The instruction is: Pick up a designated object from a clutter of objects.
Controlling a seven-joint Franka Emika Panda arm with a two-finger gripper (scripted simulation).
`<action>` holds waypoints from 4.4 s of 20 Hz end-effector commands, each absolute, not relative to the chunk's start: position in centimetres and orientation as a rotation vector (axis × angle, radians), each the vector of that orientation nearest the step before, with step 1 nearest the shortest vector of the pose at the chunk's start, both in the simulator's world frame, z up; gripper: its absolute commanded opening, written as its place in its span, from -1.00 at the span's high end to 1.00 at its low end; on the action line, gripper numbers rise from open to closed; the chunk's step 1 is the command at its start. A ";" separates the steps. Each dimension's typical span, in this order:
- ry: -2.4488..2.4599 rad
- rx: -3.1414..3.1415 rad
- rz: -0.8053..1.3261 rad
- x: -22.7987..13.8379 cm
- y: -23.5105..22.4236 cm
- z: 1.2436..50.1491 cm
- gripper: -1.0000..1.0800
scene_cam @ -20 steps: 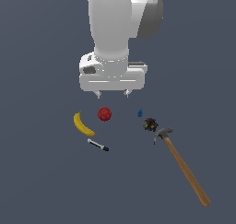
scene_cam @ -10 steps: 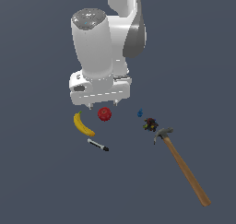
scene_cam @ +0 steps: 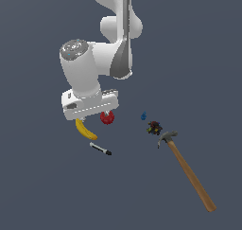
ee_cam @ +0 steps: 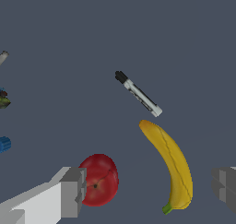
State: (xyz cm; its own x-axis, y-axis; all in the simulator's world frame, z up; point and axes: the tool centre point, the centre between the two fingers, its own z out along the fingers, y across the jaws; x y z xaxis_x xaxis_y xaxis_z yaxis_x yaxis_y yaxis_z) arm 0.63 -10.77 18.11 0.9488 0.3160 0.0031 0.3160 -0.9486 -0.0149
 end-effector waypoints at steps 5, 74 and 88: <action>-0.646 -3.060 -0.006 -0.3 -14.1 14.1 -0.92; -0.916 -3.006 -0.003 -3.5 -19.0 8.5 1.00; -0.915 -3.008 0.000 -3.5 -16.4 23.3 1.00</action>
